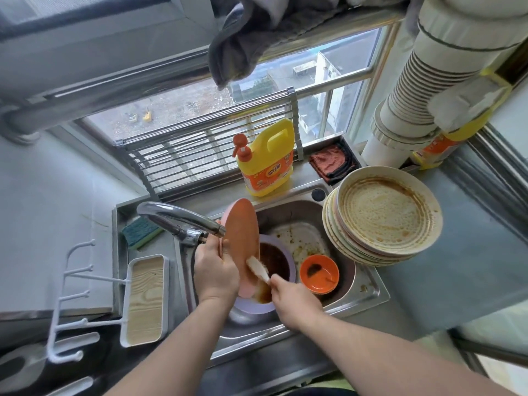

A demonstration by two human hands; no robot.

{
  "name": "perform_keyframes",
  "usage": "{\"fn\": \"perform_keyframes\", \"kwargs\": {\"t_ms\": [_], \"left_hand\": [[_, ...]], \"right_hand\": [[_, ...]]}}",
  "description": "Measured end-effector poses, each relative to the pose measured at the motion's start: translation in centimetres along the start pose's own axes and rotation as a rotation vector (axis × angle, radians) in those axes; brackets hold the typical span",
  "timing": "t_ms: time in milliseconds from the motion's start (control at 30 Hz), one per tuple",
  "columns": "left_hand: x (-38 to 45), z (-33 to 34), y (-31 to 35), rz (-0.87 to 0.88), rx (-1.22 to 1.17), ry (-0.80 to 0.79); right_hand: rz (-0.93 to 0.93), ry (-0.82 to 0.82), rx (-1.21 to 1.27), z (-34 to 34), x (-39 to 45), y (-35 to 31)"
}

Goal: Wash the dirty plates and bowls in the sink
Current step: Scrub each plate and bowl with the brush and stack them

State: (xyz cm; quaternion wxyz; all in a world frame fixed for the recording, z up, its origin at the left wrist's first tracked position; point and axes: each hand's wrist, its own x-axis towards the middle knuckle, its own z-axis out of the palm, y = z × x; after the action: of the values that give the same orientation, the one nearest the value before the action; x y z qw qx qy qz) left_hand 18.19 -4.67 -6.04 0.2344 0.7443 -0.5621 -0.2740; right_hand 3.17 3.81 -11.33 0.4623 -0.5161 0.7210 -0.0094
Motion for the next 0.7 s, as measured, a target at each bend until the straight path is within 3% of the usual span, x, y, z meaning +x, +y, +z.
{"fn": "perform_keyframes", "kwargs": {"t_ms": [200,333,467,567,700], "left_hand": [[-0.9,0.1,-0.4,-0.04,-0.092,-0.051],[-1.5,0.8,-1.2,-0.116,-0.176,-0.135],[-0.8,2.2,-1.6,-0.241,-0.18,-0.135],[0.5,2.5,-2.1,-0.385,-0.296,-0.082],[2.7,1.9,-2.6,-0.516,-0.407,-0.018]], "right_hand": [[0.077,0.112,0.052,-3.9,1.8,0.8],[-0.005,0.197,0.209,-6.5,2.7,-2.7],[-0.111,0.084,0.387,-4.1,0.2,-6.2],[-0.207,-0.033,0.462,-1.9,-3.3,-5.3],[-0.213,-0.169,0.21,-2.6,-6.2,0.8]]}}
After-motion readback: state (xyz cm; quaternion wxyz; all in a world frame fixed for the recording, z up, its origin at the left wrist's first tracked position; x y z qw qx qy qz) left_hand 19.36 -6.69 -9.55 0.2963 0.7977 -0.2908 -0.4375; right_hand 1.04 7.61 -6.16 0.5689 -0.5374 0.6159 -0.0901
